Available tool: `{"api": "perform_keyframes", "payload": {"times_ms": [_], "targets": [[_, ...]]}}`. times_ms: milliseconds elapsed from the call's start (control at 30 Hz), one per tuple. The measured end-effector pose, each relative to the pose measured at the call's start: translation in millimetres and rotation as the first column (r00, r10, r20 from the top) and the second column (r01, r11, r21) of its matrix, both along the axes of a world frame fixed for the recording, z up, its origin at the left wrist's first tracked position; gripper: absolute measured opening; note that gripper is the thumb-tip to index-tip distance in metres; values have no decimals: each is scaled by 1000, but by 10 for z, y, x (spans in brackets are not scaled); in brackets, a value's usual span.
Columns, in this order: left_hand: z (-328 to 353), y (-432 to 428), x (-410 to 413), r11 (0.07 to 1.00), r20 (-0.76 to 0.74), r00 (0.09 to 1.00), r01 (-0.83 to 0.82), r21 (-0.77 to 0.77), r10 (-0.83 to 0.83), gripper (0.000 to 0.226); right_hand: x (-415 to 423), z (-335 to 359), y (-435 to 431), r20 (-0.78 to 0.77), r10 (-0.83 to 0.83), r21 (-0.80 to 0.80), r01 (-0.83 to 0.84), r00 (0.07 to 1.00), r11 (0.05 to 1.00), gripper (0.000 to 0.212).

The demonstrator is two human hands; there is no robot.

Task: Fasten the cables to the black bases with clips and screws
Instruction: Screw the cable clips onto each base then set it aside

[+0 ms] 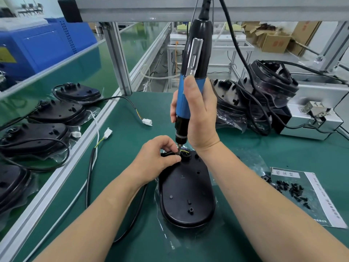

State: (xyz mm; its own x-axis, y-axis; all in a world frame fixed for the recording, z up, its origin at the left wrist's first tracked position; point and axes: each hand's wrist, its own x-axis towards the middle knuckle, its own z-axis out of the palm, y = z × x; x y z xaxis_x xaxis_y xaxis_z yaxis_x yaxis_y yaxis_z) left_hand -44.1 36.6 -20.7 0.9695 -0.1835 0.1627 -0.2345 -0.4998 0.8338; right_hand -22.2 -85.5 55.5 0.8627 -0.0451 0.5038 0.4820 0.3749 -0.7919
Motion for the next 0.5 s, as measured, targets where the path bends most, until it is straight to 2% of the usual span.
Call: {"api": "perform_keyframes", "payload": {"times_ms": [500], "targets": [[-12, 2, -4, 1000, 5, 1000, -16, -8, 16, 30, -11, 23, 23, -12, 23, 18, -23, 1000, 1000, 30]]}}
